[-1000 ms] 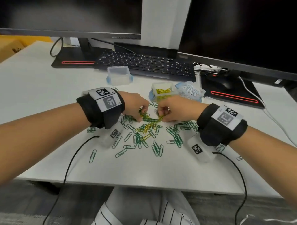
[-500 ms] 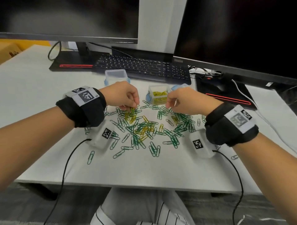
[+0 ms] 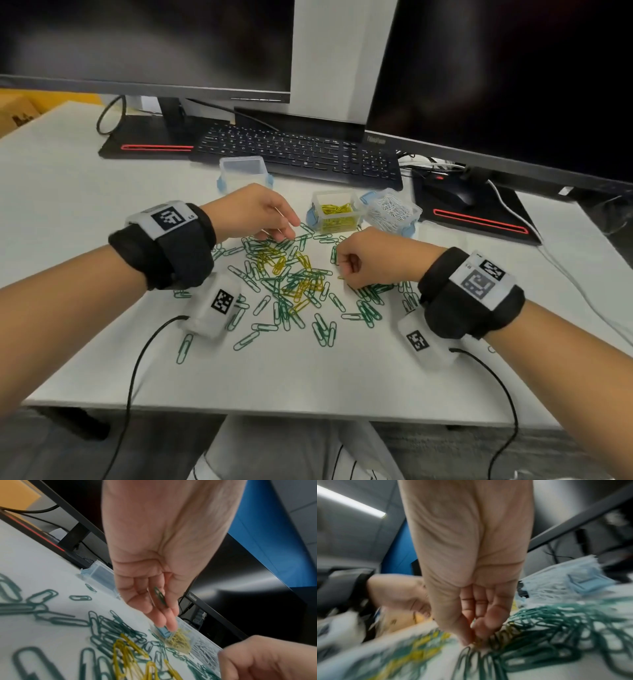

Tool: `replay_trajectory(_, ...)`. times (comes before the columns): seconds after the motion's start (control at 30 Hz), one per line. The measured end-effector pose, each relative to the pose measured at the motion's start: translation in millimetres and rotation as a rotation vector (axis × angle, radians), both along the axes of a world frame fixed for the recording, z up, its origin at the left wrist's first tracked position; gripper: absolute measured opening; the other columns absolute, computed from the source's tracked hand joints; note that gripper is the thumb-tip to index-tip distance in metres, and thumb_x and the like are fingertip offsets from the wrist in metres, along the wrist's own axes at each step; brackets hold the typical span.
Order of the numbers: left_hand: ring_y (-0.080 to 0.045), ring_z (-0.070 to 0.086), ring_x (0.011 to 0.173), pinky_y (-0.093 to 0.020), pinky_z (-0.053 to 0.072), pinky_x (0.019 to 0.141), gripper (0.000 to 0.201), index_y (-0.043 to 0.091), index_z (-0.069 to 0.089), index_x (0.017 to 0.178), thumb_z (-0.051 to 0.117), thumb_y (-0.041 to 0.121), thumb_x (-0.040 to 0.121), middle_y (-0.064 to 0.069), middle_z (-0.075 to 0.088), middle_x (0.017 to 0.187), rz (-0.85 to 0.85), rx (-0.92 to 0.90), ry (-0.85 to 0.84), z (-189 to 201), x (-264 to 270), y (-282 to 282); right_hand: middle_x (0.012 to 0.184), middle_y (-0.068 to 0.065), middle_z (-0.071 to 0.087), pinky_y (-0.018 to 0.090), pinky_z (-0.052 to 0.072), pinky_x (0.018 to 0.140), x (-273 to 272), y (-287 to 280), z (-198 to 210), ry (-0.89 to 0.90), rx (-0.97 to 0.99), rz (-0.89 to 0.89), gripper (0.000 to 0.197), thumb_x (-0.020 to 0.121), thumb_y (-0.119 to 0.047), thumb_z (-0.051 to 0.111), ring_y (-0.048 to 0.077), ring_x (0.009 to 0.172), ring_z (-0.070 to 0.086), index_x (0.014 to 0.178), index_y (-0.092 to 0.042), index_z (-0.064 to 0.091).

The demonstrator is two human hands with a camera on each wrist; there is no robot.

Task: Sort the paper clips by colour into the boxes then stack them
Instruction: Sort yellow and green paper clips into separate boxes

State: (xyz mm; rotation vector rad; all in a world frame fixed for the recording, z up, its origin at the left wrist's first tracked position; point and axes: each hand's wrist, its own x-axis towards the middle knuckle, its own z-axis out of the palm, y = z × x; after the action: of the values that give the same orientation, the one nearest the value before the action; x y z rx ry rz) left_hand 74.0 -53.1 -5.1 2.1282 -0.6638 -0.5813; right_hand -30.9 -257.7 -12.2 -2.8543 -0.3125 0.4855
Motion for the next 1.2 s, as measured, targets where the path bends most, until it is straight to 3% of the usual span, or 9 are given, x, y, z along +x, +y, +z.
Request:
replay_trajectory(0.13, -0.006, 0.059, 0.065, -0.017, 0.046, 0.059, 0.026, 0.011, 0.068, 0.093, 0.045, -0.002, 0.094, -0.001, 0.069, 0.083, -0.005, 0.083, -0.043, -1, 0, 5, 0.075, 0.003, 0.058, 0.027, 0.049, 0.061, -2, -25, 9, 0.104, 0.585, -0.341, 0.018, 0.095, -0.008, 0.051, 0.013, 0.063, 0.055, 0.106, -0.015, 0.063)
replay_trajectory(0.2, -0.009, 0.057, 0.071, -0.022, 0.045, 0.064, 0.027, 0.014, 0.070, 0.090, 0.046, 0.003, 0.094, 0.005, 0.065, 0.080, -0.063, 0.232, -0.133, 1, -1, 7, 0.074, 0.005, 0.051, 0.025, 0.044, 0.055, 1, -34, 12, 0.257, 1.070, -0.575, 0.019, 0.097, -0.006, 0.044, 0.014, 0.060, 0.049, 0.098, -0.008, 0.063)
replay_trajectory(0.27, -0.014, 0.056, 0.079, -0.030, 0.045, 0.074, 0.025, 0.017, 0.070, 0.086, 0.047, 0.018, 0.096, 0.007, 0.063, 0.084, -0.122, 0.399, -0.195, 1, -3, 6, 0.076, 0.005, 0.052, 0.022, 0.044, 0.051, 7, -33, 11, 0.367, 1.242, -0.674, 0.017, 0.097, -0.012, 0.046, 0.014, 0.061, 0.049, 0.091, -0.007, 0.061)
replay_trajectory(0.4, -0.019, 0.060, 0.077, -0.032, 0.047, 0.070, 0.043, 0.009, 0.068, 0.081, 0.063, 0.052, 0.084, -0.004, 0.068, 0.083, -0.162, 0.625, -0.269, -5, -12, -3, 0.066, -0.002, 0.051, 0.020, 0.037, 0.050, 22, 5, 9, 0.283, 0.752, -0.550, 0.018, 0.095, -0.025, 0.059, 0.008, 0.053, 0.043, 0.093, -0.008, 0.064)
replay_trajectory(0.5, -0.021, 0.062, 0.077, -0.027, 0.045, 0.062, 0.035, 0.007, 0.070, 0.088, 0.072, 0.041, 0.080, -0.007, 0.070, 0.087, -0.160, 0.683, -0.355, -9, -21, -10, 0.059, -0.004, 0.046, 0.020, 0.036, 0.049, 32, 39, 6, 0.059, 0.115, -0.317, 0.037, 0.089, -0.044, 0.063, 0.009, 0.049, 0.040, 0.075, -0.010, 0.060)
replay_trajectory(0.57, -0.020, 0.058, 0.075, -0.026, 0.042, 0.062, 0.031, 0.005, 0.070, 0.093, 0.074, 0.033, 0.080, -0.008, 0.070, 0.092, -0.161, 0.691, -0.398, -8, -24, -12, 0.062, -0.001, 0.043, 0.022, 0.032, 0.047, 38, 52, 2, -0.026, -0.048, -0.243, 0.043, 0.085, -0.044, 0.068, 0.013, 0.055, 0.042, 0.064, -0.013, 0.046)
replay_trajectory(0.87, -0.014, 0.056, 0.071, -0.025, 0.046, 0.064, 0.009, 0.008, 0.069, 0.080, 0.065, 0.015, 0.081, -0.002, 0.066, 0.079, -0.124, 0.482, -0.365, -3, -15, -1, 0.060, 0.002, 0.044, 0.025, 0.032, 0.046, 40, 57, -7, -0.043, -0.111, -0.080, 0.038, 0.090, -0.025, 0.061, 0.015, 0.052, 0.040, 0.060, -0.013, 0.041)
replay_trajectory(1.03, -0.011, 0.050, 0.073, -0.020, 0.040, 0.059, 0.013, 0.007, 0.071, 0.097, 0.066, 0.013, 0.086, 0.010, 0.067, 0.074, -0.007, 0.119, 0.007, 3, -1, 10, 0.073, 0.000, 0.055, 0.023, 0.039, 0.058, 39, 31, 10, -0.053, 0.062, -0.083, 0.017, 0.091, -0.019, 0.056, 0.014, 0.064, 0.047, 0.078, -0.009, 0.058)
replay_trajectory(1.2, -0.009, 0.044, 0.063, -0.020, 0.034, 0.056, 0.019, 0.000, 0.063, 0.106, 0.050, 0.010, 0.095, -0.002, 0.055, 0.079, 0.128, -0.192, 0.207, 30, 12, -18, 0.083, -0.007, 0.067, 0.022, 0.049, 0.066, 63, -12, 39, -0.362, 0.331, -0.342, 0.011, 0.089, -0.018, 0.060, 0.011, 0.077, 0.061, 0.089, -0.011, 0.068)
